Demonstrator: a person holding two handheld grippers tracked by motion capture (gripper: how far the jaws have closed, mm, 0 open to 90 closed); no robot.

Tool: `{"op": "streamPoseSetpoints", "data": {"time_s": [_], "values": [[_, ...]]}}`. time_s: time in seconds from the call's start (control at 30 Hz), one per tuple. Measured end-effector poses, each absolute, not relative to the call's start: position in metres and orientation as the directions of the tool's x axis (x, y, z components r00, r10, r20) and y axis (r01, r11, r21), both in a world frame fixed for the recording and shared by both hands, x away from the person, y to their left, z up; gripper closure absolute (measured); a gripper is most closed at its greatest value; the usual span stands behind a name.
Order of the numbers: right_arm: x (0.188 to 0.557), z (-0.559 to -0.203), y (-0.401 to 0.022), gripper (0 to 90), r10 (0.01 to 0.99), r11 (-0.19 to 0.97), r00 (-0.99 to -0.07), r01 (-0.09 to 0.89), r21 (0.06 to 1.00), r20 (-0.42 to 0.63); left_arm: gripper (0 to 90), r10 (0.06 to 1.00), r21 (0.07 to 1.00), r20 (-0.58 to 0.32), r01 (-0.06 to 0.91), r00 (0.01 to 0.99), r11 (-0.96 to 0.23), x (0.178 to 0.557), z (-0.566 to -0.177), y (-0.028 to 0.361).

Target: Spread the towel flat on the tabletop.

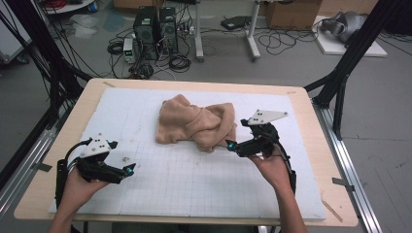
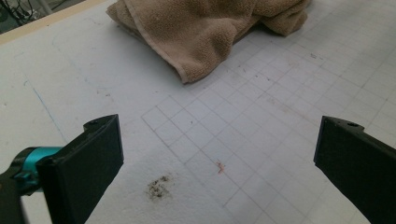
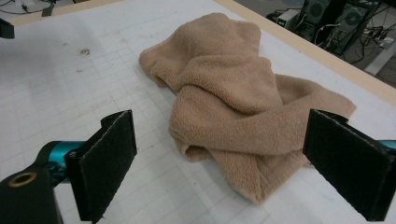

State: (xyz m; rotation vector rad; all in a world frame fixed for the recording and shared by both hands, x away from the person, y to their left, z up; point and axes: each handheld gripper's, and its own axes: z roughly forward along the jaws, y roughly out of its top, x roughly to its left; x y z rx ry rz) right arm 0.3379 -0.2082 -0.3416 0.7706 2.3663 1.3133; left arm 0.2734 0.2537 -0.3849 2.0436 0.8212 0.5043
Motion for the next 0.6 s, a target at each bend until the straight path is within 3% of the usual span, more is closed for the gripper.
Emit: {"op": "streamPoseSetpoints", "data": {"time_s": [0.47,0.53,0.6], "values": [[0.37,-0.348,-0.171,9.6,0.572,0.448,-0.82,0.319,0.835,0.007,1.8,0.706,0.827,0.046,0.369,0.707,-0.423,0.275,-0.388,0.251],[0.374,-0.352,-0.167,16.8,0.563,0.456,-0.826,0.327,0.828,0.016,1.8,0.708,0.827,0.046,0.371,0.705,-0.423,0.275,-0.388,0.251],[0.378,-0.356,-0.162,17.0,0.562,0.469,-0.827,0.331,0.819,0.013,1.8,0.713,0.828,0.044,0.374,0.7,-0.418,0.275,-0.388,0.252]]}}
